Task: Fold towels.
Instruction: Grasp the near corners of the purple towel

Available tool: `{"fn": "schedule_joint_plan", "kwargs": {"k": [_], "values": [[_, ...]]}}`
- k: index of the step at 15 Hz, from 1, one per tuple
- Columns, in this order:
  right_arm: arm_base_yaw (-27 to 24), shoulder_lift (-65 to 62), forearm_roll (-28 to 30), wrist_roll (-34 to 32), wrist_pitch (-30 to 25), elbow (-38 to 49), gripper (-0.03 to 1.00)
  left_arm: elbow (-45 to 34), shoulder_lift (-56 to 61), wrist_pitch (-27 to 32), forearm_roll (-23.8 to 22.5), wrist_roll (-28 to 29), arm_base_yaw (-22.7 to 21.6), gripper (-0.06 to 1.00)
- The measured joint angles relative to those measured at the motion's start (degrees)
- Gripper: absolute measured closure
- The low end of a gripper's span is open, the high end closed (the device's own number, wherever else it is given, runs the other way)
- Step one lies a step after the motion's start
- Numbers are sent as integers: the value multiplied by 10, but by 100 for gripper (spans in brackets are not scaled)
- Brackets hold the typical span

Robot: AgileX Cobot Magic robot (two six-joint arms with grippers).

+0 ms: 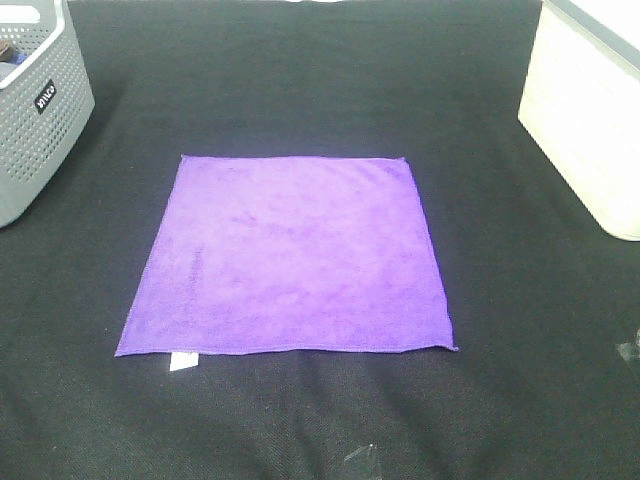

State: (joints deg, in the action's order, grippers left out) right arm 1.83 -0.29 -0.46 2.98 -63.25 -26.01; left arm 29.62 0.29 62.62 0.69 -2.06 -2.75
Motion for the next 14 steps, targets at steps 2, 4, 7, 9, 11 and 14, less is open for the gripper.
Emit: {"fn": "schedule_joint_plan", "kwargs": {"k": [2,4,7,9,11,14], "values": [[0,0,0,0,0,0,0,0,0,0,0,0,0,-5],[0,0,0,0,0,0,0,0,0,0,0,0,0,-5],[0,25,-6,0,-1,-9,0,1,-6,1,0,0,0,-5],[0,58,-17,0,-2,-28,0,12,-28,15,1,0,0,-5],[0,221,-65,0,-20,-105,0,95,-198,68,2,-2,0,-5],[0,320,-81,0,-10,-129,0,159,-348,70,25,-9,0,-5]]}}
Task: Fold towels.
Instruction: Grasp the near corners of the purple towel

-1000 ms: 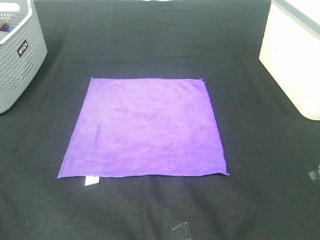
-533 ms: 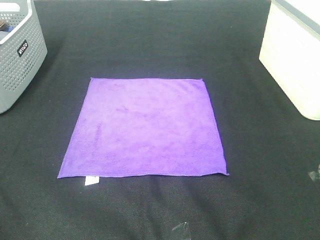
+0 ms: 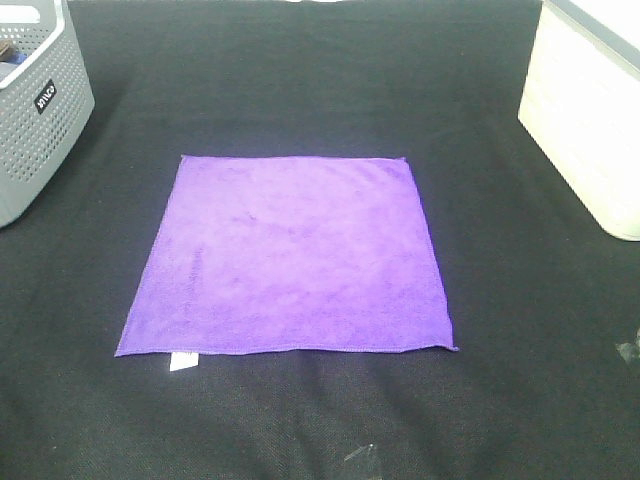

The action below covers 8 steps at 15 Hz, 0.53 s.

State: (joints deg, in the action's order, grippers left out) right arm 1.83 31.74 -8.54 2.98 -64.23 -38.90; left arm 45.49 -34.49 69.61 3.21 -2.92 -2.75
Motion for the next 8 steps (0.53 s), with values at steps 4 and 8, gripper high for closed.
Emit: {"fn": "schedule_joint_plan", "kwargs": {"k": [4,8], "values": [[0,225,-94,85,44,-50,1,79,-237,-14,129,-110,-11,-5],[0,418,-256,231,63,-107,2,123,-429,-18,361,-294,-120,-3]]}}
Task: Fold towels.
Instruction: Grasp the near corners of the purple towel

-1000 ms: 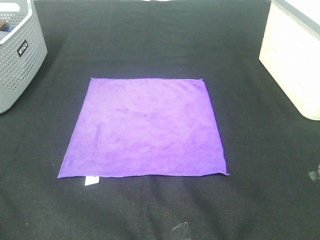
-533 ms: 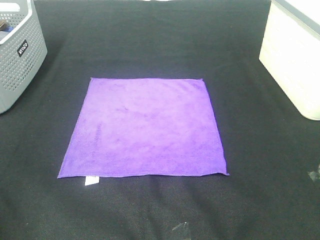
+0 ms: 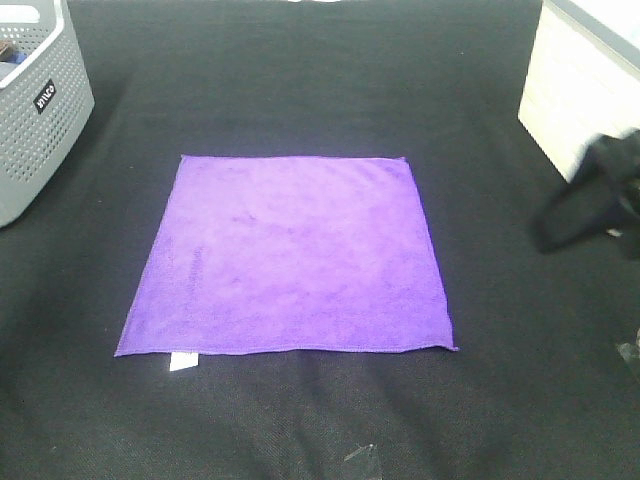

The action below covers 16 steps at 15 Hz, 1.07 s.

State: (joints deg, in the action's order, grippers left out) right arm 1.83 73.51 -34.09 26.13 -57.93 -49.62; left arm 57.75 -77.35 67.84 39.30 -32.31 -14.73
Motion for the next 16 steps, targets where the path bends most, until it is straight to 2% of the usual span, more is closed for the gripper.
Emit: {"fn": "schedule_joint_plan", "kwargs": {"k": [1,3,5,8,12,16], "values": [[-1,42,-36,28,0,-14,2,1,-36,1,41,-46,-18,-3],[-1,111,-96,73,-6,-50,2,1,-72,-3,60,-88,-26,-3],[-14,181,-128,96,-48,-100,2,1,-74,-9,66,-101,-26,-2],[-84,229,-181,129,-101,-133,2,1,-84,-23,70,-99,-17,-2],[-95,242,-193,149,-113,-135,2,9,-178,-72,68,-101,3,-2],[-95,242,-194,147,-115,-135,2,9,-186,-77,64,-88,3,-2]]}}
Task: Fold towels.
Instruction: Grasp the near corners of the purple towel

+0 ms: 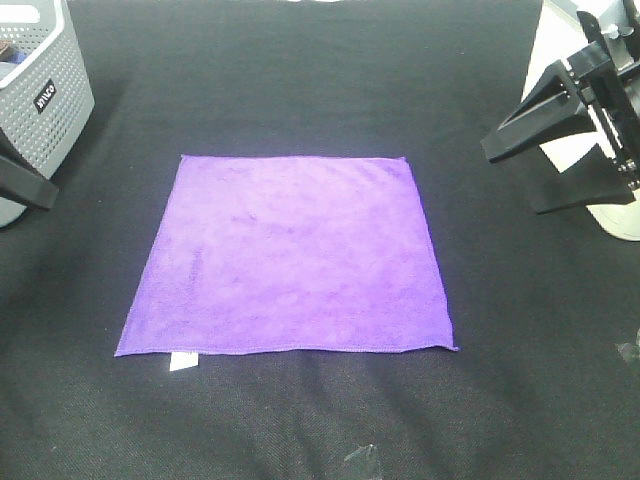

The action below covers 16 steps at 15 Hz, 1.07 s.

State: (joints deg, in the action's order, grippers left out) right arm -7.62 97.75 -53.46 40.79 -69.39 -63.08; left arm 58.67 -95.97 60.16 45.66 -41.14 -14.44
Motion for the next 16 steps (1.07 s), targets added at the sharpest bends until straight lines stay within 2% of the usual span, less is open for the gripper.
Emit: {"fn": "schedule_joint_plan", "kwargs": {"k": [4,7,12,16], "values": [[0,61,8,-2,-2,-1,2,17,-70,6,13,18,2,-2],[0,132,5,17,-1,-1,2,32,-119,6,24,-15,28,-2],[0,158,13,31,23,-1,2,33,-157,-9,21,-25,57,-2],[0,170,21,32,41,-1,2,33,-176,-23,12,-25,60,-2]]}}
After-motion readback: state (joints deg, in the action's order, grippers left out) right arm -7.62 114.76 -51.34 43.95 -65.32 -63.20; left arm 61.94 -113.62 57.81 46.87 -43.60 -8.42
